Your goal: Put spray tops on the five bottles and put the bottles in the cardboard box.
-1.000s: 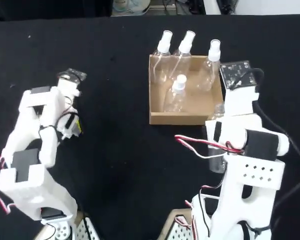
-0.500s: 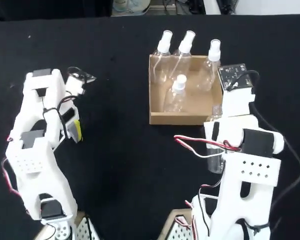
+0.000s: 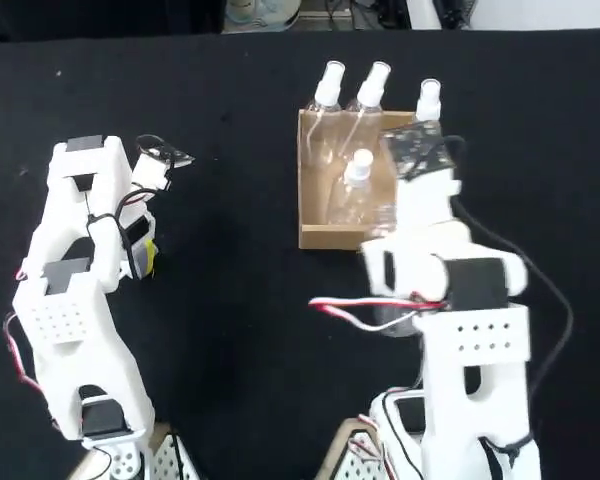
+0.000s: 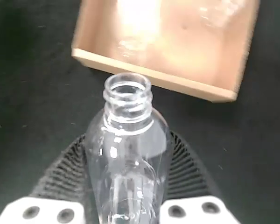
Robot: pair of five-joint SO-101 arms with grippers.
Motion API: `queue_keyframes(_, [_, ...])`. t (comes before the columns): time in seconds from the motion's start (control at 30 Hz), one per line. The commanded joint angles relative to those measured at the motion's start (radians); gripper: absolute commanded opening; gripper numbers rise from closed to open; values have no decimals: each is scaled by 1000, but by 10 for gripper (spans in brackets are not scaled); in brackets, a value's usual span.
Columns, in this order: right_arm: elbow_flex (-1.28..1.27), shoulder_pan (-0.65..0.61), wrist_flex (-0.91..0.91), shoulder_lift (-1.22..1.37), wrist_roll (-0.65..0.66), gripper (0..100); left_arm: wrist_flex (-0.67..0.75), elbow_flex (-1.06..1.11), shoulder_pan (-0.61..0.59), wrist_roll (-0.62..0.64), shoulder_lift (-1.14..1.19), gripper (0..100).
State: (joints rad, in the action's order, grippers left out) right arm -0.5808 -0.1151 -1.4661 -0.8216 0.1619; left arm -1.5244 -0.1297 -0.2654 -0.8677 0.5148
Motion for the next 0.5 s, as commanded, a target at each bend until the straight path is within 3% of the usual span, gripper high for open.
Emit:
queue_keyframes(0.0, [-31, -133, 72, -81, -37, 11, -14, -5, -81, 37, -176, 30])
queue_keyframes(0.07, [-88, -215, 137, -125, -68, 11, -8, -7, -105, 109, -270, 30])
queue_keyframes(0.23, [-312, -377, 454, -202, -133, 11, -6, -8, -108, 423, -493, 30])
queue_keyframes(0.47, [-587, -476, 793, -260, -193, 11, -12, -7, 27, 615, -824, 30])
